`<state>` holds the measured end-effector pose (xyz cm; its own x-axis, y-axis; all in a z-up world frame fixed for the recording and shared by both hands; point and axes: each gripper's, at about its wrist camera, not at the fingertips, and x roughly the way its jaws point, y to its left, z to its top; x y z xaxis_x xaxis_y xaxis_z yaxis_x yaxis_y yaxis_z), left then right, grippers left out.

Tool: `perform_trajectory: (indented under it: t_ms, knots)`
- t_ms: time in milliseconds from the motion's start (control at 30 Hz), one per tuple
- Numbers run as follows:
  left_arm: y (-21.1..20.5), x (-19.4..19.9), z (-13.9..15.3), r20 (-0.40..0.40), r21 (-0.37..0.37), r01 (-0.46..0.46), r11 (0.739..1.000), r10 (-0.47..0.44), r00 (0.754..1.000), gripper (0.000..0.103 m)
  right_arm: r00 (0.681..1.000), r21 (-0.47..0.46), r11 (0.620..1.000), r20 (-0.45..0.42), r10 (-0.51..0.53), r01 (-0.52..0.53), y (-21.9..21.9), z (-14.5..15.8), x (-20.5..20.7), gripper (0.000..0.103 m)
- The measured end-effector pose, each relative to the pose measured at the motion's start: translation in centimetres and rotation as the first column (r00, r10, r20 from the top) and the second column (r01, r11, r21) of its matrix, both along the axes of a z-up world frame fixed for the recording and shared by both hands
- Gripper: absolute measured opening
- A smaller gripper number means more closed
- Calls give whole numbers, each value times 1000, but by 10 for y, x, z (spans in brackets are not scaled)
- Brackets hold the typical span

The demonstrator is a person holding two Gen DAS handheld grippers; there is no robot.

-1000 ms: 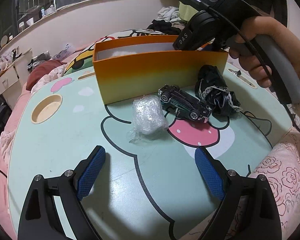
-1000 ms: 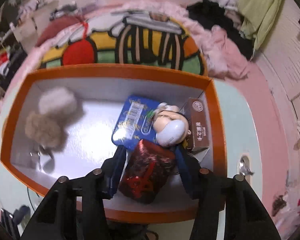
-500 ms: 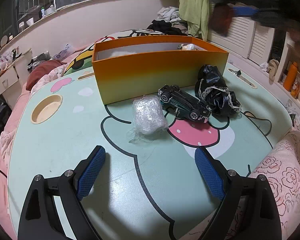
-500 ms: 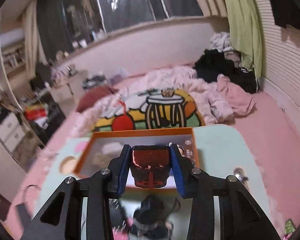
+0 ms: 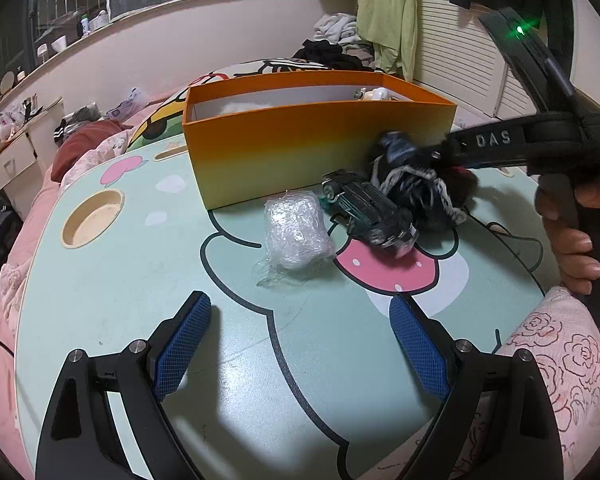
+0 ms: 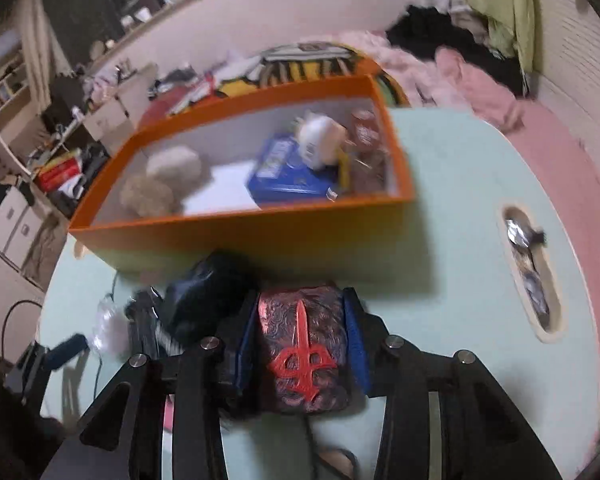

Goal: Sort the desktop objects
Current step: 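Place the red package on the table beside the black cloth, right gripper, then grasp the white cartoon figurine keychain in the box with the left gripper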

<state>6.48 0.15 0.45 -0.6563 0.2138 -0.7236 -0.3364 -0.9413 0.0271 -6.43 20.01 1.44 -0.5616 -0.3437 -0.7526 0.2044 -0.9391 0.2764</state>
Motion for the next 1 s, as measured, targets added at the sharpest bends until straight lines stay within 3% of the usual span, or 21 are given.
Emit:
perform_trajectory:
  t_ms: [67, 100, 133, 200, 300, 433, 467, 567, 767, 900, 1000]
  knots:
    - [0, 0, 0, 0, -1, 0, 1000, 0, 1000, 91, 999, -65, 998, -47, -8, 5, 4, 7, 10, 62]
    - [0, 0, 0, 0, 0, 0, 1000, 0, 1000, 91, 995, -75, 997, -94, -38, 31, 9, 14, 18, 80]
    - [0, 0, 0, 0, -1, 0, 1000, 0, 1000, 91, 990, -68, 996, -130, -60, 51, 11, 18, 24, 87]
    - [0, 0, 0, -1, -2, 0, 1000, 0, 1000, 91, 982, -10, 998, -181, -60, 59, 16, 23, 45, 88]
    - [0, 0, 0, -1, -1, 0, 1000, 0, 1000, 91, 988, 86, 996, -153, 31, -18, 12, 15, 70, 88]
    - [0, 0, 0, -1, -2, 0, 1000, 0, 1000, 91, 992, 219, 975, -106, 64, -40, 6, -19, 91, 88]
    - [0, 0, 0, -2, -3, 0, 1000, 0, 1000, 91, 987, 257, 966, -146, 62, -23, 3, -27, 97, 95]
    - [1, -1, 0, -1, -3, 1, 1000, -1, 1000, 91, 992, 243, 970, -115, 54, -24, 3, -30, 92, 102]
    - [5, 2, 4, -25, 13, -1, 1000, 1, 1000, 90, 991, 238, 971, -125, 55, -24, 5, -31, 96, 102]
    - [9, 3, 24, -74, 10, 5, 1000, -4, 997, 62, 991, 230, 973, -122, 55, -25, 7, -30, 95, 102]
    - [26, -10, 61, -79, 99, 53, 994, -45, 996, 55, 991, 230, 973, -123, 55, -26, 7, -30, 95, 102]
